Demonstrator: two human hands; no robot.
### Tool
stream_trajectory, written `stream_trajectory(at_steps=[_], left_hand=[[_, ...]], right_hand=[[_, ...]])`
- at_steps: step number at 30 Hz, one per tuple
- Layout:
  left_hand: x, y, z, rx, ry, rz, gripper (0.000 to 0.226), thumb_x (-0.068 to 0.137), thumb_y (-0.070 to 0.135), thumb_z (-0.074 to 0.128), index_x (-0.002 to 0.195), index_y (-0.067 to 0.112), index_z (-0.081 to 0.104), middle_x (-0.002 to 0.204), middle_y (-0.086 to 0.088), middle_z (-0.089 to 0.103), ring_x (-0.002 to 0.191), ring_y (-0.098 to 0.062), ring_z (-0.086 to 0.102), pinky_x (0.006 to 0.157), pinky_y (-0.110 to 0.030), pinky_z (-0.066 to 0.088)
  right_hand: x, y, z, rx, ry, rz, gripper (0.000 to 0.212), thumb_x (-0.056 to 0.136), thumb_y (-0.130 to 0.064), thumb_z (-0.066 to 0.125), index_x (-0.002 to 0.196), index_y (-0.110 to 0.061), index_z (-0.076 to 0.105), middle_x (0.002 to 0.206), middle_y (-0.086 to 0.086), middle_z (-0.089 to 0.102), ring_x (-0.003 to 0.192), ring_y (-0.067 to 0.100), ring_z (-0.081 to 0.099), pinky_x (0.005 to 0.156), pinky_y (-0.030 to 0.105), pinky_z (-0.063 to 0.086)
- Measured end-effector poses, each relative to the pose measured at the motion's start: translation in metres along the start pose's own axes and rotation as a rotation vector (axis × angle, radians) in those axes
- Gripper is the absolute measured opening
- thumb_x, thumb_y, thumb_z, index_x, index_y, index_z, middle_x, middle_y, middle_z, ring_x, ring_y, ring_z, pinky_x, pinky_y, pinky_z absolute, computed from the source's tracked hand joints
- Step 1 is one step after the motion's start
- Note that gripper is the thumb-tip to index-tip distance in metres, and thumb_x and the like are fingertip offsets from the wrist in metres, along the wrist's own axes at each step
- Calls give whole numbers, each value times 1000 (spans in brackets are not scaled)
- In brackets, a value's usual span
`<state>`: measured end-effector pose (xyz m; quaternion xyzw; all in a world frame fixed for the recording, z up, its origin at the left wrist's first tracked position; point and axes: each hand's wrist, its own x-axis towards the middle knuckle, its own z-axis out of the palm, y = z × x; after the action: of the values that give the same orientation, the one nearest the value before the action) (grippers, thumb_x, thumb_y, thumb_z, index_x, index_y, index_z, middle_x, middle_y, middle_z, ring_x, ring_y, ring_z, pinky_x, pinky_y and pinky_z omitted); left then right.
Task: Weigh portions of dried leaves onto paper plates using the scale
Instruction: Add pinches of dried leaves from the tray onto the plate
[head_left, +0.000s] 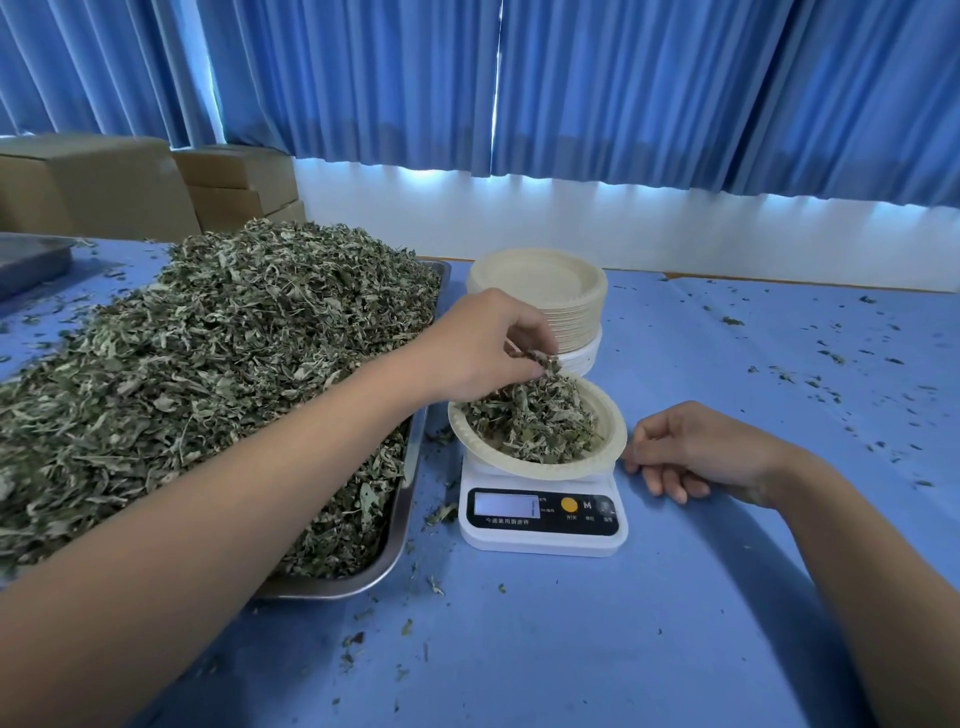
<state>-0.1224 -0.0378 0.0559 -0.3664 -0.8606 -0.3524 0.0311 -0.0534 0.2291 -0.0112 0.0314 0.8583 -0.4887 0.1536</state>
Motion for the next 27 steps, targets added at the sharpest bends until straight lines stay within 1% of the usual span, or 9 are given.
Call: stream_trajectory(at_steps=[3, 8, 11, 13, 15, 18, 22, 24, 27], left_hand=[[-2, 2, -4, -37, -54, -32, 33, 81, 2, 70, 107, 23, 73, 100, 7, 73, 94, -11, 69, 90, -35, 56], [-6, 0, -22, -73, -159, -34, 27, 84, 11, 73, 108, 23, 73, 109, 9, 71, 96, -11, 70, 91, -36, 56], [-11, -7, -33, 67, -111, -45, 21, 87, 26, 73, 107, 27, 73, 105, 16, 71, 92, -8, 68, 92, -34, 54], [-16, -13, -43, 296, -50, -82, 21, 89, 29, 68, 110, 29, 71, 105, 12, 69, 95, -11, 65, 91, -32, 51], [-21, -20, -52, 523, -109, -204, 32, 89, 28, 65, 121, 27, 65, 120, 4, 66, 109, -19, 61, 95, -34, 48], [-31, -28, -56, 688, -334, -436, 59, 86, 34, 72, 140, 25, 50, 134, -2, 57, 116, -24, 57, 96, -35, 48], [-41, -39, -46, 784, -460, -501, 83, 84, 35, 76, 153, 23, 31, 151, -4, 44, 133, -29, 47, 107, -37, 42], [-42, -42, -44, 775, -383, -505, 77, 82, 28, 79, 148, 25, 40, 142, -6, 53, 123, -30, 55, 101, -39, 47], [-41, -39, -48, 712, -188, -510, 47, 80, 18, 80, 122, 27, 63, 115, -4, 64, 92, -27, 59, 84, -38, 53]], right_hand=[[0, 0, 0, -1, 2, -3, 20, 94, -16, 68, 82, 0, 68, 63, 15, 64, 42, 14, 51, 36, 19, 32], [-1, -1, 1, 0, 2, 0, 19, 94, -16, 67, 83, 0, 68, 63, 15, 64, 42, 13, 51, 36, 18, 32], [-1, 0, 0, -3, 5, 4, 20, 94, -15, 67, 83, 1, 68, 63, 14, 64, 42, 13, 51, 36, 18, 32], [-1, -1, 0, -4, 6, 4, 20, 95, -16, 67, 83, 0, 68, 63, 14, 64, 42, 13, 51, 36, 18, 32], [-1, -1, 0, -7, 8, 4, 20, 95, -16, 66, 83, 0, 68, 64, 15, 64, 43, 14, 51, 36, 19, 32], [-1, 0, -1, -5, 10, 4, 20, 95, -16, 66, 83, 0, 69, 64, 15, 64, 43, 14, 52, 36, 19, 32], [-1, 0, 1, -10, 14, 3, 21, 94, -16, 67, 80, -2, 69, 63, 15, 64, 42, 14, 51, 36, 19, 31], [-1, 0, 1, -14, 19, 3, 20, 94, -16, 67, 80, -2, 69, 63, 15, 64, 42, 14, 51, 36, 20, 31], [-1, -1, 1, -16, 18, 4, 20, 94, -16, 67, 80, -2, 68, 63, 14, 64, 42, 14, 51, 36, 19, 31]])
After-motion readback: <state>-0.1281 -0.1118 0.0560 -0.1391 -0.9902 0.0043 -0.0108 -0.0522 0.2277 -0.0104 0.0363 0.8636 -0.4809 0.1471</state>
